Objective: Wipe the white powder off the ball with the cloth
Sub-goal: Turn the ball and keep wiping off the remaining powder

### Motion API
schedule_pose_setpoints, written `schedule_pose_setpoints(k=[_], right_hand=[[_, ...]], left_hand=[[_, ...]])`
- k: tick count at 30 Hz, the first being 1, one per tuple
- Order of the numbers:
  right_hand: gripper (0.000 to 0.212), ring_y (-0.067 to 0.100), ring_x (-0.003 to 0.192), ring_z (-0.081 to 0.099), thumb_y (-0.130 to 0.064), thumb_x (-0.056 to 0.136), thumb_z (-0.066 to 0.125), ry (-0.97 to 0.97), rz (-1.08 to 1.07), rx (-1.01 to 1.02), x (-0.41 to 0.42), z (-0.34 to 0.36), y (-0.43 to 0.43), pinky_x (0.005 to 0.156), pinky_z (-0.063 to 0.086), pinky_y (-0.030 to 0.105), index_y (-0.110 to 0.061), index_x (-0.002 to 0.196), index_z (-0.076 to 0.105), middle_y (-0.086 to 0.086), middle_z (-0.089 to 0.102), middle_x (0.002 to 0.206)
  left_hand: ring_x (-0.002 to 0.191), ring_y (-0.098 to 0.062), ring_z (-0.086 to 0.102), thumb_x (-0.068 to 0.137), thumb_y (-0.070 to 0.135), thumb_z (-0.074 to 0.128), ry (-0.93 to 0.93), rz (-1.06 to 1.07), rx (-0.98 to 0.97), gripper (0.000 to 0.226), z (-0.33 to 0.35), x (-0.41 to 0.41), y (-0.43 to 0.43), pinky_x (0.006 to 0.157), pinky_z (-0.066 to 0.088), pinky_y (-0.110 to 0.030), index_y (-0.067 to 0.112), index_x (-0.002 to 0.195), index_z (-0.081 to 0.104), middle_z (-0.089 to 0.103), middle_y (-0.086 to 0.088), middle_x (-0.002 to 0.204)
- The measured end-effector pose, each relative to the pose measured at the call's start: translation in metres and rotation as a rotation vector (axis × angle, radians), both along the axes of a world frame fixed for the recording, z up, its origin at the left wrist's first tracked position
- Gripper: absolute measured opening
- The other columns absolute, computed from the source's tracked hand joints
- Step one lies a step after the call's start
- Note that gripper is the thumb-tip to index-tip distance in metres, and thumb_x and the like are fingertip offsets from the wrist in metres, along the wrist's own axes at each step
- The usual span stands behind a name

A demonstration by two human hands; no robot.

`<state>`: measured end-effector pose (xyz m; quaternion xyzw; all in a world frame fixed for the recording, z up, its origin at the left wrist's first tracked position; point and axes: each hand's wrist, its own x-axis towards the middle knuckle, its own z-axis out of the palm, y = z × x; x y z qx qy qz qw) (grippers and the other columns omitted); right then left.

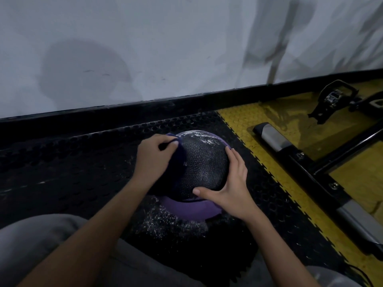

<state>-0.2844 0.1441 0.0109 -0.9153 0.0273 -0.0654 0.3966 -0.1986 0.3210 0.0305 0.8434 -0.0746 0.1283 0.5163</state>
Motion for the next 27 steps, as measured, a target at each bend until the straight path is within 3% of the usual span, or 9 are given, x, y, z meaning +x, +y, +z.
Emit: schedule_pose_setpoints(k=[3, 8, 11, 13, 15, 18, 21, 24, 27], right_hand=[[0.127, -0.008, 0.130, -0.001, -0.077, 0.044, 0.064, 0.001, 0.001, -0.003, 0.001, 0.001, 0.001, 0.112, 0.008, 0.031, -0.028, 0.147, 0.007, -0.017, 0.002, 0.148], [0.127, -0.011, 0.127, -0.001, -0.075, 0.044, 0.066, -0.002, -0.003, -0.001, -0.005, -0.002, -0.004, 0.108, 0.009, 0.027, -0.028, 0.147, 0.008, -0.014, 0.003, 0.148], [0.126, -0.009, 0.129, -0.001, -0.076, 0.044, 0.066, 0.004, -0.006, 0.018, -0.004, -0.002, -0.006, 0.110, 0.010, 0.029, -0.030, 0.146, 0.008, -0.015, 0.003, 0.148], [0.126, -0.009, 0.130, -0.001, -0.076, 0.045, 0.066, 0.002, -0.002, 0.023, -0.002, -0.002, -0.005, 0.110, 0.009, 0.030, -0.030, 0.146, 0.008, -0.017, 0.002, 0.148], [0.126, -0.007, 0.132, -0.001, -0.076, 0.045, 0.066, 0.000, 0.000, 0.020, 0.000, -0.002, -0.003, 0.110, 0.010, 0.030, -0.030, 0.146, 0.008, -0.018, 0.002, 0.148], [0.126, -0.004, 0.134, -0.001, -0.075, 0.044, 0.067, -0.001, 0.000, 0.020, -0.002, -0.003, -0.004, 0.110, 0.011, 0.030, -0.030, 0.147, 0.008, -0.018, 0.002, 0.148], [0.126, -0.007, 0.132, 0.000, -0.073, 0.045, 0.069, 0.022, 0.006, 0.020, -0.005, -0.002, -0.008, 0.109, 0.012, 0.030, -0.029, 0.147, 0.008, -0.019, 0.002, 0.147], [0.126, -0.005, 0.133, 0.000, -0.074, 0.045, 0.068, 0.029, 0.009, 0.041, -0.003, 0.000, -0.009, 0.109, 0.012, 0.031, -0.030, 0.147, 0.008, -0.021, 0.002, 0.147], [0.126, -0.006, 0.132, 0.000, -0.075, 0.044, 0.067, 0.015, 0.012, 0.043, -0.002, 0.000, -0.007, 0.110, 0.012, 0.032, -0.031, 0.146, 0.008, -0.022, 0.002, 0.146]], left_hand=[[0.095, -0.014, 0.061, 0.083, 0.013, 0.066, 0.040, 0.052, -0.045, 0.014, -0.003, -0.006, -0.001, 0.077, 0.036, -0.003, 0.013, 0.095, 0.073, 0.062, 0.011, 0.089], [0.091, -0.012, 0.049, 0.083, 0.022, 0.062, -0.322, -0.195, 0.232, 0.015, -0.004, -0.028, -0.018, 0.084, 0.027, -0.009, 0.018, 0.091, 0.074, 0.064, 0.016, 0.093], [0.090, -0.002, 0.051, 0.083, 0.015, 0.066, -0.158, -0.093, 0.103, 0.013, -0.001, -0.012, -0.010, 0.083, 0.028, -0.003, 0.016, 0.093, 0.074, 0.064, 0.013, 0.093], [0.093, -0.005, 0.059, 0.084, 0.015, 0.065, 0.042, 0.035, -0.052, 0.015, -0.004, 0.001, 0.000, 0.084, 0.037, -0.010, 0.014, 0.097, 0.073, 0.068, 0.005, 0.097], [0.096, -0.011, 0.061, 0.085, 0.015, 0.064, 0.093, 0.076, -0.074, 0.015, -0.005, 0.000, 0.001, 0.085, 0.039, -0.013, 0.012, 0.097, 0.073, 0.068, 0.002, 0.099], [0.088, 0.000, 0.050, 0.082, 0.009, 0.066, -0.132, -0.012, 0.031, 0.012, -0.001, -0.021, -0.012, 0.083, 0.029, -0.001, 0.012, 0.090, 0.074, 0.066, 0.008, 0.092], [0.089, -0.003, 0.046, 0.081, 0.013, 0.065, -0.278, -0.134, 0.192, 0.012, 0.000, -0.028, -0.020, 0.084, 0.026, -0.007, 0.012, 0.089, 0.074, 0.069, 0.005, 0.094], [0.095, -0.013, 0.057, 0.085, 0.014, 0.065, -0.064, -0.030, 0.074, 0.014, 0.001, -0.009, -0.007, 0.084, 0.033, -0.012, 0.013, 0.096, 0.073, 0.069, 0.000, 0.101], [0.094, -0.008, 0.058, 0.086, 0.015, 0.063, 0.100, 0.051, -0.008, 0.017, -0.001, 0.000, 0.004, 0.079, 0.035, -0.008, 0.012, 0.100, 0.072, 0.067, 0.001, 0.102]])
